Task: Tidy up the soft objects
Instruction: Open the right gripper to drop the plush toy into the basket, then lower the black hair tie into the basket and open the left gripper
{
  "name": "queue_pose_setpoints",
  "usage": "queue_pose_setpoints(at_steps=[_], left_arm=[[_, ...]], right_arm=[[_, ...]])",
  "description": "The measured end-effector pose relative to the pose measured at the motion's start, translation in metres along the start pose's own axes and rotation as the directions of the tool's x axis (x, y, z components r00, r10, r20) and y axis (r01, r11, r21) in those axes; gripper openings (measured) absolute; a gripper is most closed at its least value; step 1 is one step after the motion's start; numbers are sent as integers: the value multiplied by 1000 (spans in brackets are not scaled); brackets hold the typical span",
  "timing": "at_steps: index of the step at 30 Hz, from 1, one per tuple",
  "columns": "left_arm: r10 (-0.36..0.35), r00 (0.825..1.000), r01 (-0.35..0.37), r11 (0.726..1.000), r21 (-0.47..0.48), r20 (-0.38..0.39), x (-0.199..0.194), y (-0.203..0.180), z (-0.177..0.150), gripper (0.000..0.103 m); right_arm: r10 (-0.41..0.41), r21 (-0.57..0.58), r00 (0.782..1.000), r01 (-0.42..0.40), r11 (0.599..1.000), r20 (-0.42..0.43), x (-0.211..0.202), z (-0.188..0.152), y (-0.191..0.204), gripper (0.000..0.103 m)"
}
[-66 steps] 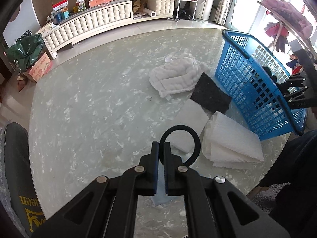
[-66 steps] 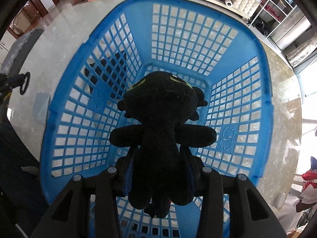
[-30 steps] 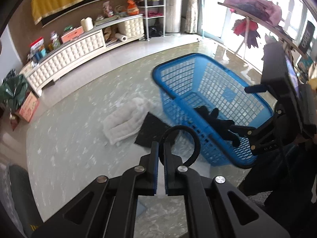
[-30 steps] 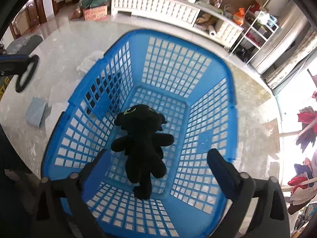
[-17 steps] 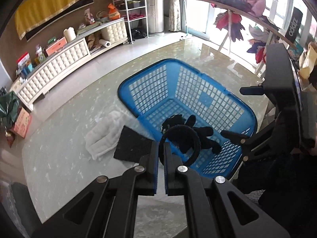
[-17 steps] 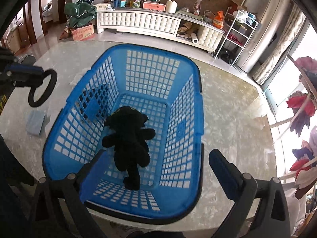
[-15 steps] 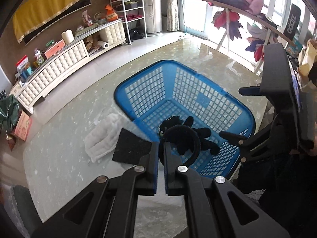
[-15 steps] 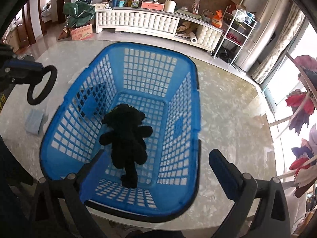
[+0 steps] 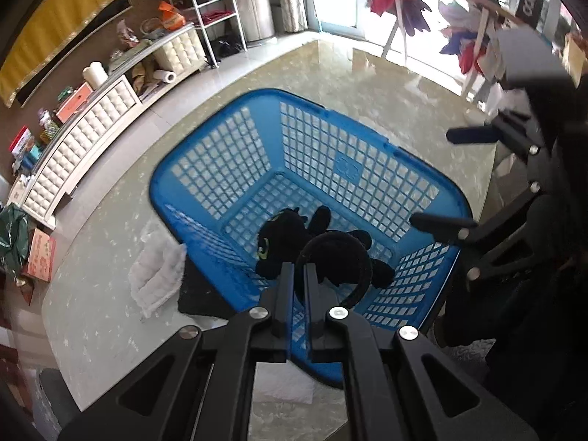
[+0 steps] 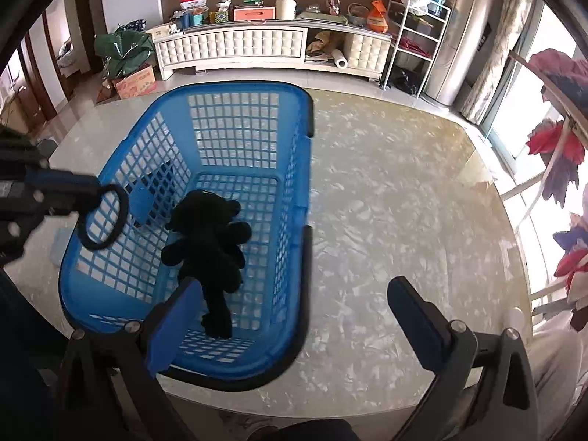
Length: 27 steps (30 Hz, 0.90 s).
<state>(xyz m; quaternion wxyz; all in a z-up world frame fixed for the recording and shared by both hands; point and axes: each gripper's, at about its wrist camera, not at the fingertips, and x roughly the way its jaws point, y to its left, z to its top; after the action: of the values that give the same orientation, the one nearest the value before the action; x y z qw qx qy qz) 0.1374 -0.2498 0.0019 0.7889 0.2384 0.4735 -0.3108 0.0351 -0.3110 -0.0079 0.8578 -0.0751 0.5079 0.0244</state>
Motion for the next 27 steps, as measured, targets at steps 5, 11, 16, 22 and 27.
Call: queue_pose_setpoints(at_steps=[5,11,16,22,27], left_arm=[[-11,999,12,1000,23,-31,20,-8,0,4],[-24,998,26,999,32,-59,40,-15,0,4],[-41,997,44,999,30,-72,53,-17,2,4],[-46,994,48,999,24,-101,68,-17,1,4],[-43,993,47,998,41,-108,68,-23,1,4]], right_arm=[[23,40,1000,-23,999,8,-2,0,-12,101],[30,45,1000,-29,999,-10,0,-2,-11,101],[30,47,999,-29,998,-24,3,-2,-11,101],[28,54,999,-26,998,-33,2,-3,-15,101],[31,63,999,-29,998,-38,4,-2,-20,101]])
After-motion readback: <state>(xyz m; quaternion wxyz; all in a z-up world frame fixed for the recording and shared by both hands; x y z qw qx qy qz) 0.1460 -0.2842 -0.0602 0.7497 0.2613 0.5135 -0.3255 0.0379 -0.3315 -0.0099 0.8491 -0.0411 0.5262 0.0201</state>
